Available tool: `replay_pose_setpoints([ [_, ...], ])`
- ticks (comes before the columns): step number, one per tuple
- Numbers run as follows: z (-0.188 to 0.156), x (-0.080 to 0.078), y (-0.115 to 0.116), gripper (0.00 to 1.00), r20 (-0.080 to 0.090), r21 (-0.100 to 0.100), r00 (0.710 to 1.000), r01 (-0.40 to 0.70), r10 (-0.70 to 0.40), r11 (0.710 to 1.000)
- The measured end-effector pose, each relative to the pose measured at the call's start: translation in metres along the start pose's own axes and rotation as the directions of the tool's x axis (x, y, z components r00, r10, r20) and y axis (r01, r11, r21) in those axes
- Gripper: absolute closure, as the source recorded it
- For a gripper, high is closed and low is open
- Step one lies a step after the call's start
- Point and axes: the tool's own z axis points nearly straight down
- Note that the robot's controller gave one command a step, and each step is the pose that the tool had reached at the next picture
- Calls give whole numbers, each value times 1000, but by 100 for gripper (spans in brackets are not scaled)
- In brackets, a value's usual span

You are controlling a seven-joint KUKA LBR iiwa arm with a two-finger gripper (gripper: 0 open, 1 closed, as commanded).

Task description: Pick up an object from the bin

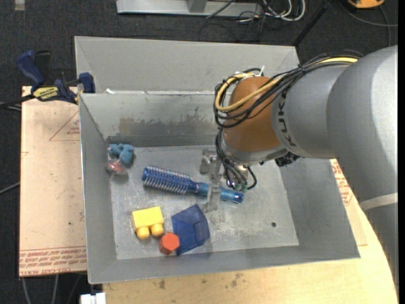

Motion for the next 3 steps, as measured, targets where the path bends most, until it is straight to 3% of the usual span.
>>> replay_pose_setpoints([
  [1,0,0,0,100,1,0,1000,0,0,1000],
  [2,-83,-2,1,100,9,-1,1000,1,-1,1000],
  [3,-124,-4,2,100,6,0,1000,2,-2,1000],
])
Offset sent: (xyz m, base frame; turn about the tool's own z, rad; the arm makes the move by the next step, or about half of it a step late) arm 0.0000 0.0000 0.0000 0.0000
